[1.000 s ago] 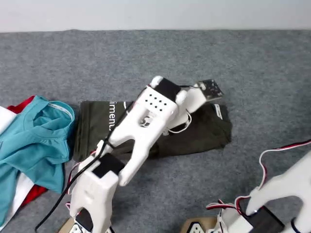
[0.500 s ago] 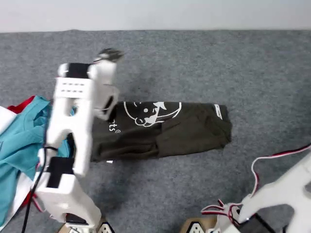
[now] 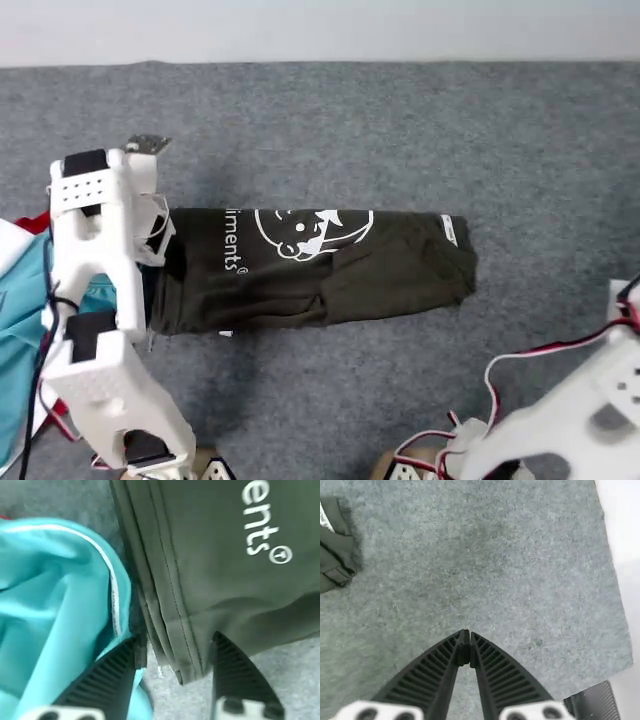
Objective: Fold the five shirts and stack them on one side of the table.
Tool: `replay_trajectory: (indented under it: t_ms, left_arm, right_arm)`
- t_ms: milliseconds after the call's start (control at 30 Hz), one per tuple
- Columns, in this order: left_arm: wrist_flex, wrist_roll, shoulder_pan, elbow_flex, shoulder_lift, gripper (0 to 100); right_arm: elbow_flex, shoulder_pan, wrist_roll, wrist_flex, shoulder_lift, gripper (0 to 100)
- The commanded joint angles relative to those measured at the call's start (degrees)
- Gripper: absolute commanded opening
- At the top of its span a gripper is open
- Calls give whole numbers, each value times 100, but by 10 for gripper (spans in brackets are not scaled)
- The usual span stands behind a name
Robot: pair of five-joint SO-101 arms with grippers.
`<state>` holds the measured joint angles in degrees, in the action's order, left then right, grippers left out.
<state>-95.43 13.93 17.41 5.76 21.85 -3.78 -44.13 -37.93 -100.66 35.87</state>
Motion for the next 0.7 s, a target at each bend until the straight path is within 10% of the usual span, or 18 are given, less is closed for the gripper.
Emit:
replay_trajectory:
  t_ms: [0, 667]
  left_arm:
    - [149, 79, 97, 198, 149, 215]
    - [149, 44, 97, 1640, 2207, 193]
  right_arm:
    - [18, 57, -193, -180, 268, 9]
    - [18, 75, -185, -171, 277, 9]
